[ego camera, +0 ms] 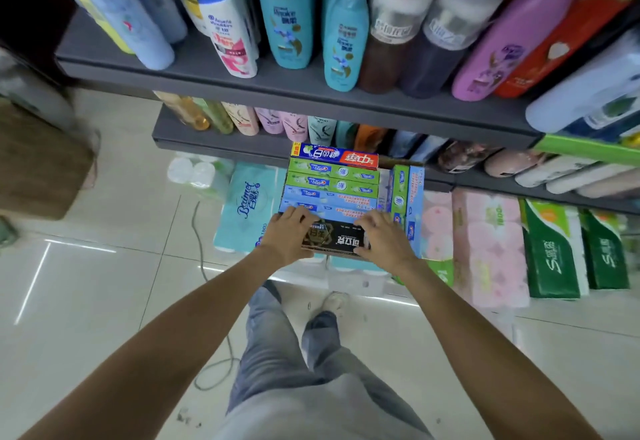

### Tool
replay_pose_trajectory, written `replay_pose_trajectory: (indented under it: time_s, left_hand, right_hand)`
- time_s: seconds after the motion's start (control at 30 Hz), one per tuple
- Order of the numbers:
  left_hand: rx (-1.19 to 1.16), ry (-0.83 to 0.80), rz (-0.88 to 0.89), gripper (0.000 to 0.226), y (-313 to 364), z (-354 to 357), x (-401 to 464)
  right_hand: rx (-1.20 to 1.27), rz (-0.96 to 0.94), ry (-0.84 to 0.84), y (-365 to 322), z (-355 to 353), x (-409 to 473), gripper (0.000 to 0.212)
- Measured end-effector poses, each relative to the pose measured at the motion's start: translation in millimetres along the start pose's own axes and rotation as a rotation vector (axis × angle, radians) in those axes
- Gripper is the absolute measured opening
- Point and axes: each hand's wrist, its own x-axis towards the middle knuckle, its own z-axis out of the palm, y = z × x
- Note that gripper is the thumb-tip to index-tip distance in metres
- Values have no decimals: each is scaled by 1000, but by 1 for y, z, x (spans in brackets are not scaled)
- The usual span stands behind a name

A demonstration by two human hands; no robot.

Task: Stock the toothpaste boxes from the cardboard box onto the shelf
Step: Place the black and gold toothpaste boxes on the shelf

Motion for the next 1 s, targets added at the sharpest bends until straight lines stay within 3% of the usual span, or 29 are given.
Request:
replay_pose_trajectory:
  time_s: [0.13,0.3,0.63,0.77,0.87,1.0]
  left_hand:
    - [46,38,-13,69,3,3,10]
    - [50,2,36,68,5,-3,23]
    - [41,-119,168,76,-5,-18,33]
    - [-50,-96,175,74,-9,-12,28]
    - [-26,-78,182,74,-8,-10,25]
    - [-184,5,136,71,-1,-10,21]
  right_hand:
    - [-104,1,24,-4,9,2,72]
    - [-143,-6,32,-5,10,9,69]
    - [65,36,90,4,17,-4,67]
    - [313,224,174,-2,27,-19,69]
    - [441,377,253,-17,35,-21,59]
    - [958,650,366,-30,33,-16,57]
